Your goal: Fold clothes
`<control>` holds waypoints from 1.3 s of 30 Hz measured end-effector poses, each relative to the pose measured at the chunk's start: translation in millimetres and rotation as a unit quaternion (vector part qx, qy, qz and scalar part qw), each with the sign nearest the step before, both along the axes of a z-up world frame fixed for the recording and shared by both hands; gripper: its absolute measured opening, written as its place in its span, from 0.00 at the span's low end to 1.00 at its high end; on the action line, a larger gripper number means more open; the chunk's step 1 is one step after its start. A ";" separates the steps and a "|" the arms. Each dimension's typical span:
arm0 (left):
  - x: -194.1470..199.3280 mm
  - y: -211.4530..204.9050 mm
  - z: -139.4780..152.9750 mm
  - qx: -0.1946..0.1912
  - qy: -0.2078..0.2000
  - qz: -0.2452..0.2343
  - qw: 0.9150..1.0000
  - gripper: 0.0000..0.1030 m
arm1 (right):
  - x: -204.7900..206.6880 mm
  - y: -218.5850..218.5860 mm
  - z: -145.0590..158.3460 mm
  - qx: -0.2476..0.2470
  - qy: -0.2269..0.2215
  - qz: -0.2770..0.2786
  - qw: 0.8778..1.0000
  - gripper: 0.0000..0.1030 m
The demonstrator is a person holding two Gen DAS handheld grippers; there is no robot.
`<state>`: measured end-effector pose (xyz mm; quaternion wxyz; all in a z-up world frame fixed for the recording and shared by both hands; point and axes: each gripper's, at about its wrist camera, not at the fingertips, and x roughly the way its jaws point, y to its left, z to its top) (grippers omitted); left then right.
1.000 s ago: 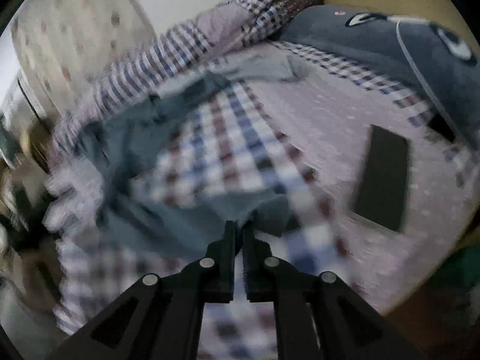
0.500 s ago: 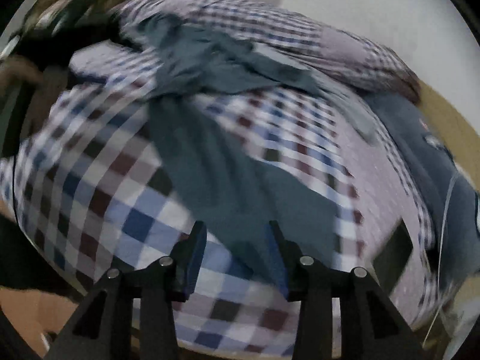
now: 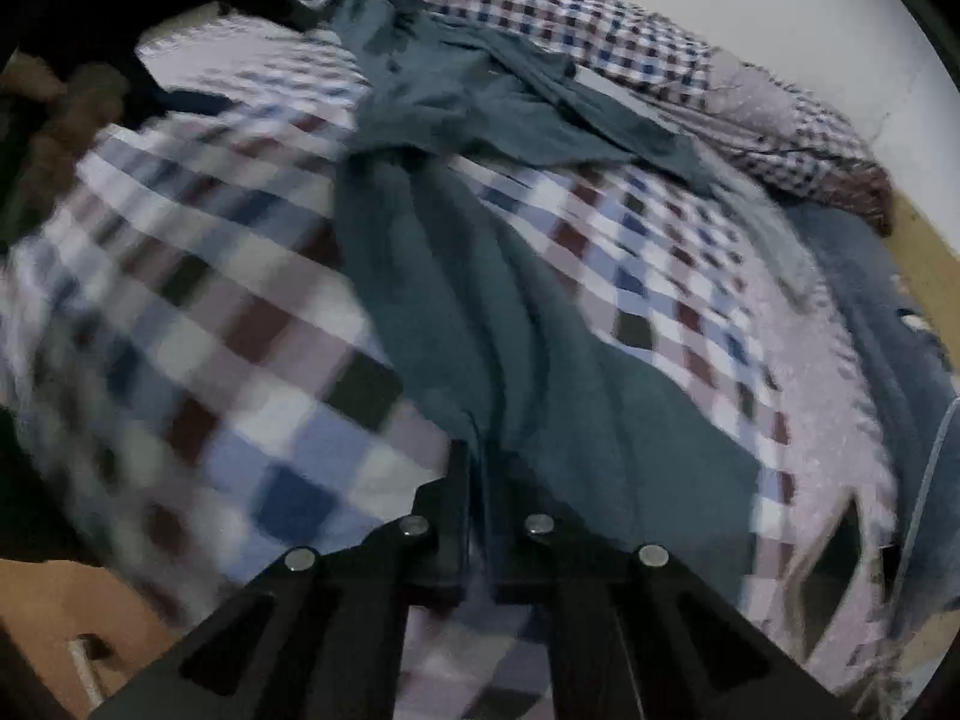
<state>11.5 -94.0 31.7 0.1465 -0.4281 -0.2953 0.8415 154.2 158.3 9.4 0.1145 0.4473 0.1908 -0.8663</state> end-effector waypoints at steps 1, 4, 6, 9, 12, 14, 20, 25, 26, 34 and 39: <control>-0.5 -1.6 0.0 0.000 0.000 0.002 1.000 0.98 | 4.3 -2.3 6.3 -0.012 0.000 0.004 1.000 0.01; -2.3 -9.8 -1.7 0.010 -0.004 0.014 1.000 0.98 | 22.3 -10.9 42.7 -0.076 0.006 0.029 0.997 0.01; -3.2 -13.7 -2.7 0.015 -0.007 0.021 1.000 0.98 | 32.7 -13.7 71.2 -0.126 0.016 0.045 0.991 0.01; -2.7 -14.9 -0.8 0.013 -0.003 0.025 1.000 0.98 | 44.1 -3.2 120.0 -0.231 0.037 0.057 0.970 0.01; -2.3 -14.6 -0.3 0.006 -0.001 0.024 1.000 0.98 | 41.0 31.6 143.4 -0.334 0.046 0.027 0.941 0.01; -2.2 -13.5 -0.8 0.002 -0.001 0.022 1.000 0.98 | 29.7 56.0 133.6 -0.339 0.040 -0.016 0.940 0.01; 0.0 -6.4 -0.5 -0.016 -0.002 0.015 1.000 0.98 | -11.3 110.8 37.7 -0.284 -0.053 -0.151 0.945 0.02; 6.0 6.3 4.6 -0.044 0.008 -0.002 0.999 0.98 | -7.3 123.9 8.4 -0.267 -0.069 -0.185 0.943 0.04; 7.6 9.4 6.1 -0.050 0.011 -0.007 0.999 0.98 | -2.9 125.7 10.5 -0.267 -0.062 -0.186 0.944 0.05; 73.7 86.3 38.8 -0.074 0.091 -0.175 0.978 0.98 | 18.0 137.9 27.1 -0.279 -0.003 -0.199 0.939 0.17; 125.9 141.9 45.3 -0.121 0.163 -0.296 0.933 0.98 | 20.6 138.4 35.0 -0.306 0.019 -0.193 0.932 0.20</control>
